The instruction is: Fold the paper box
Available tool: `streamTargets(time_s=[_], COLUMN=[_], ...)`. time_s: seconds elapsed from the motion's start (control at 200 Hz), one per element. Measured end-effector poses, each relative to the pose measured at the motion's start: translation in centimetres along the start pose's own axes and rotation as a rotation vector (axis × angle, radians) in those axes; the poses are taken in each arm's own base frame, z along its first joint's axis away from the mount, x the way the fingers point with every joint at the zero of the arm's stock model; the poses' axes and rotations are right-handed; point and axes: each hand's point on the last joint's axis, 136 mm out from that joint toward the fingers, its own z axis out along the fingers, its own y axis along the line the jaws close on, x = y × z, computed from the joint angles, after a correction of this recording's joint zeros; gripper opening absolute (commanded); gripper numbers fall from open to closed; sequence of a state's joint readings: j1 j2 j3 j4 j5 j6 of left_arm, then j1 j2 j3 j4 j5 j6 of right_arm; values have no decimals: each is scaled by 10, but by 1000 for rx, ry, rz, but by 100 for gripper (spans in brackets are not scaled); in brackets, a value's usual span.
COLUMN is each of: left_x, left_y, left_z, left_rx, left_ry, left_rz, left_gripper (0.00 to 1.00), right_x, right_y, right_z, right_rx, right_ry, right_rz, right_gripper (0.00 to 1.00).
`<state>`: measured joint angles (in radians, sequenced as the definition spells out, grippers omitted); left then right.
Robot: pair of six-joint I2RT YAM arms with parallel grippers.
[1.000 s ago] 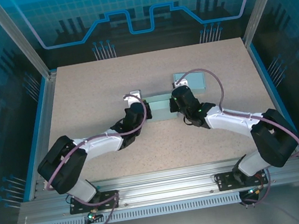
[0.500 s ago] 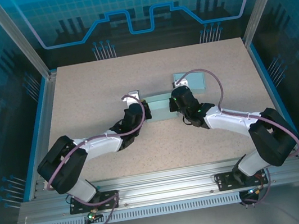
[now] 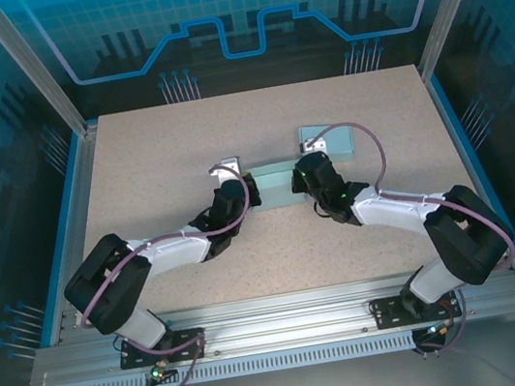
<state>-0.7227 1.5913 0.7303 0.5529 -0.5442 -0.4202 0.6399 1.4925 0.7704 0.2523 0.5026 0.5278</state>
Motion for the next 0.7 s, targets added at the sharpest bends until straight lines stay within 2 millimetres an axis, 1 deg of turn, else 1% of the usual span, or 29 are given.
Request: streamTargets(time_s=[0.235,0.7], left_x=[1,3], left_y=[0,-1], left_z=[-1,-3], left_rx=[5,27], left_ry=[-3,1], left_rz=[-3,-2], left_gripper=[3,2], right_x=[2,7], right_y=[-1,-5], right_z=[0,-11], right_rx=[-11,-40], right_ry=[-28,-35], right_rz=[18,20], right_gripper=[0,0])
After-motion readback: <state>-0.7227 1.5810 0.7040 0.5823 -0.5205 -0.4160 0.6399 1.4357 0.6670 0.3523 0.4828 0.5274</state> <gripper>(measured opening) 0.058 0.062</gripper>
